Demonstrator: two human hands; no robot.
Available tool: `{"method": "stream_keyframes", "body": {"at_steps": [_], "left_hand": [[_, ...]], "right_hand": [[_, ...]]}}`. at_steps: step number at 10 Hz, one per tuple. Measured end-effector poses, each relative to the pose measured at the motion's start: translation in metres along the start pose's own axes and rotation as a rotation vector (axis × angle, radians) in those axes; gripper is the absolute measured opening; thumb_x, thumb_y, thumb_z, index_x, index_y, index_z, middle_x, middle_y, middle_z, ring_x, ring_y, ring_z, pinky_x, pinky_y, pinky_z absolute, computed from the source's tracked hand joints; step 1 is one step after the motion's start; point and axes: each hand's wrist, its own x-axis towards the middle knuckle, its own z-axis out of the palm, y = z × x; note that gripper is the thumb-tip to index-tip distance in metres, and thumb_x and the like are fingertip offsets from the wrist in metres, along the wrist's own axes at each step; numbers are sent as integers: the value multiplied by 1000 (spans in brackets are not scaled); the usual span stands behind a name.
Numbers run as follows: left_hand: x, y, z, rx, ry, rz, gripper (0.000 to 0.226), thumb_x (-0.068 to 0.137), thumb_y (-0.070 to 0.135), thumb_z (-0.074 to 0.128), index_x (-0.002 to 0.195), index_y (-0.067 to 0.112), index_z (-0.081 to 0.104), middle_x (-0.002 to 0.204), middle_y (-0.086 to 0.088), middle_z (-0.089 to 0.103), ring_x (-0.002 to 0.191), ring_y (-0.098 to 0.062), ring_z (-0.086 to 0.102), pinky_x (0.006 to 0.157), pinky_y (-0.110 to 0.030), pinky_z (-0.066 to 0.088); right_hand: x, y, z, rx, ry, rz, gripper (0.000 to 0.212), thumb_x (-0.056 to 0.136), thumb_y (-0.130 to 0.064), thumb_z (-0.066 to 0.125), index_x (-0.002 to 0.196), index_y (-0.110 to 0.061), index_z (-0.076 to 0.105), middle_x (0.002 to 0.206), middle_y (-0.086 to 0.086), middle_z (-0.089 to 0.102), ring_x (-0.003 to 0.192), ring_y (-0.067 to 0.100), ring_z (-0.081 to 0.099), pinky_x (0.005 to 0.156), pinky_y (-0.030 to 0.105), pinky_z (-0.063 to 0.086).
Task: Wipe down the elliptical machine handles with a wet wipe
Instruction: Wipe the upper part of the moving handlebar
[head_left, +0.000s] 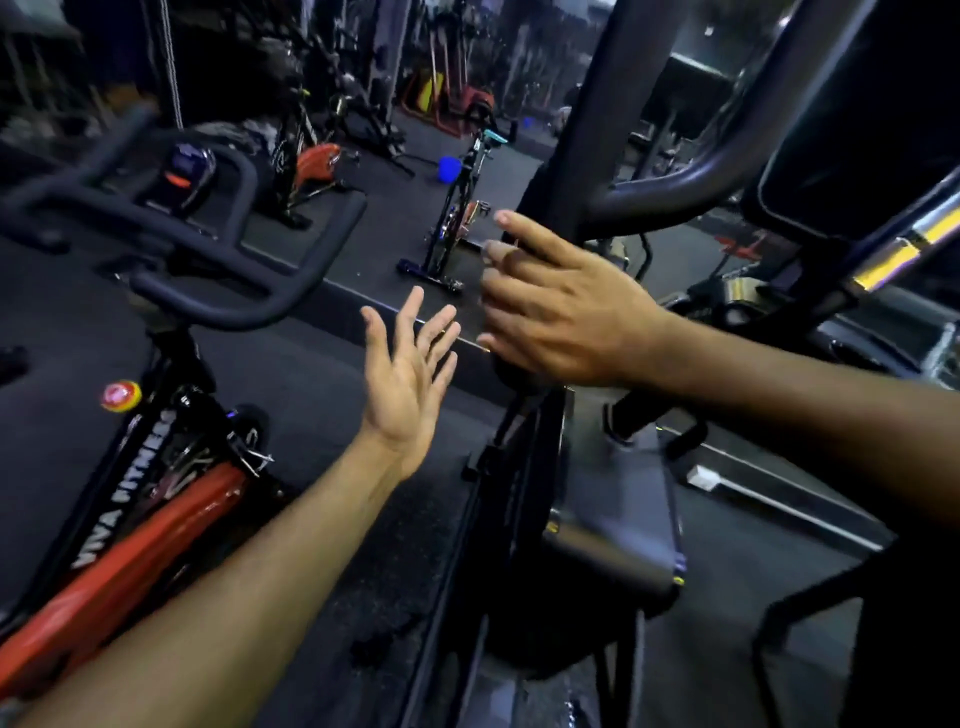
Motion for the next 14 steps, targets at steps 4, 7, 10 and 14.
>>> {"method": "stream_keyframes", "body": {"at_steps": [4, 7, 10, 14], "left_hand": [[-21, 21, -39, 6, 35, 38, 79, 97, 79, 8, 161, 39, 32, 152, 2, 58, 142, -12, 51, 125, -41, 27], [-30, 12, -38, 179, 22, -68, 65, 96, 75, 29, 147, 40, 48, 142, 0, 65, 132, -12, 61, 118, -38, 39], [-43, 27, -59, 548, -147, -29, 27, 97, 24, 67, 121, 13, 70, 111, -6, 77, 95, -14, 70, 83, -28, 58], [-26, 75, -186, 661, 31, -213, 30, 92, -4, 72, 108, 21, 73, 96, -2, 79, 87, -13, 71, 76, -26, 58]], "right_hand": [[-28, -112, 55, -272, -828, 175, 67, 87, -81, 13, 137, -44, -13, 108, -51, 48, 155, 26, -5, 119, 20, -18], [0, -124, 35, 910, -484, 461, 24, 93, -9, 51, 114, -17, 59, 107, 3, 63, 104, 23, 62, 85, 40, 54], [46, -154, 16, 2107, 274, 1517, 21, 94, -3, 63, 113, -12, 63, 97, 14, 73, 76, 15, 68, 67, 31, 58], [140, -225, 49, 2059, 78, 1538, 20, 88, -2, 74, 105, -13, 70, 84, 3, 70, 67, 11, 62, 66, 20, 51]]}}
